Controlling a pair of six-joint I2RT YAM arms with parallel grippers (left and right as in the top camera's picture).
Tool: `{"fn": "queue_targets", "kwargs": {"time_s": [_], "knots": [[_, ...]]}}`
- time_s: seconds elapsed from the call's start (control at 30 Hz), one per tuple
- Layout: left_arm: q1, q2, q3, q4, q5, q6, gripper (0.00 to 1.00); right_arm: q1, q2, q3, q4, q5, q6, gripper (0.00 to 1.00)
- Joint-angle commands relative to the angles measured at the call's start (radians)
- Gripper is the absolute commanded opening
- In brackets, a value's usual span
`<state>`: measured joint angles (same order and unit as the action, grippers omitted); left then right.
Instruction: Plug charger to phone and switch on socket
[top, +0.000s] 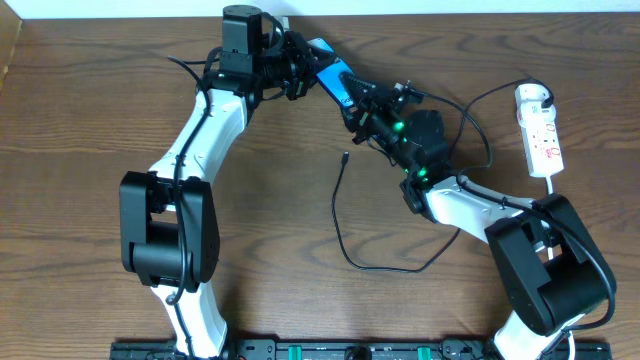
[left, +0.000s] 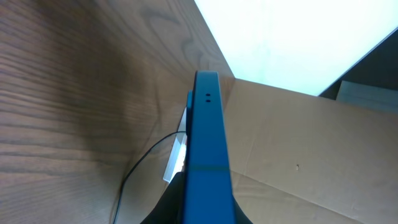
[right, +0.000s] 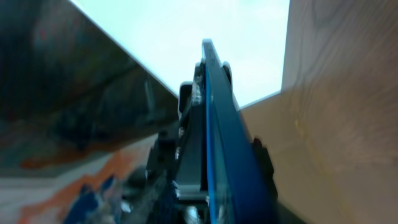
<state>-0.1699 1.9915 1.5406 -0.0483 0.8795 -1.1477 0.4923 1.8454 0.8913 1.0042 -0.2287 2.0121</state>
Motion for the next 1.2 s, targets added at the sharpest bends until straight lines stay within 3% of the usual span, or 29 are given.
{"fn": "queue_targets", "kwargs": {"time_s": [0.0, 0.17, 0.37, 0.57, 0.7, 0.97, 1.17], "knots": [[0.031, -0.015, 0.021, 0.005, 0.002, 0.01, 0.07, 0.002, -0.002, 0.024, -0.002, -0.006, -0.034, 0.6], [0.091, -0.015, 0.021, 0.005, 0.084, 0.055, 0.07, -0.018, -0.002, 0.024, -0.027, 0.001, -0.184, 0.99], [0.2, -0.015, 0.021, 0.005, 0.309, 0.14, 0.08, -0.069, -0.002, 0.024, -0.189, -0.065, -0.533, 0.99], [0.311, -0.015, 0.021, 0.005, 0.562, 0.149, 0.07, -0.086, -0.002, 0.024, -0.313, -0.302, -0.895, 0.99], [0.352, -0.015, 0.021, 0.006, 0.652, 0.152, 0.07, -0.085, -0.002, 0.039, -0.455, -0.341, -0.987, 0.99], [0.363, -0.015, 0.021, 0.005, 0.669, 0.217, 0.07, -0.074, -0.002, 0.345, -1.19, -0.24, -1.344, 0.99], [0.36, -0.015, 0.021, 0.005, 0.669, 0.22, 0.07, -0.05, -0.002, 0.588, -1.569, -0.059, -1.469, 0.99]]}}
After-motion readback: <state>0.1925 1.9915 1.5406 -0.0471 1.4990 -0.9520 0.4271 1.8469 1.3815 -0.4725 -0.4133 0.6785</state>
